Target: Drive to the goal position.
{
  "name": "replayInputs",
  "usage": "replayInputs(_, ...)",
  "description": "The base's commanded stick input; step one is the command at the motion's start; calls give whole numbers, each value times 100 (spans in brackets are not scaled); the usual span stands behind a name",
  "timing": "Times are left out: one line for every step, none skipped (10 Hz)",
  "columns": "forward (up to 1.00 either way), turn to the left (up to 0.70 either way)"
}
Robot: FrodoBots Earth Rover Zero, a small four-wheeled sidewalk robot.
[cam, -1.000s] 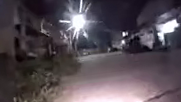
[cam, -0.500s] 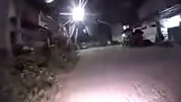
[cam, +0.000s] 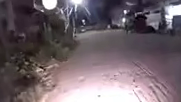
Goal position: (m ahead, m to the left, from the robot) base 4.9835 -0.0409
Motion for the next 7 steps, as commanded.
replayInputs(70, 0)
replayInputs(70, 0)
replayInputs(70, 0)
replayInputs(70, 0)
replayInputs(70, 0)
replayInputs(70, 0)
replayInputs(70, 0)
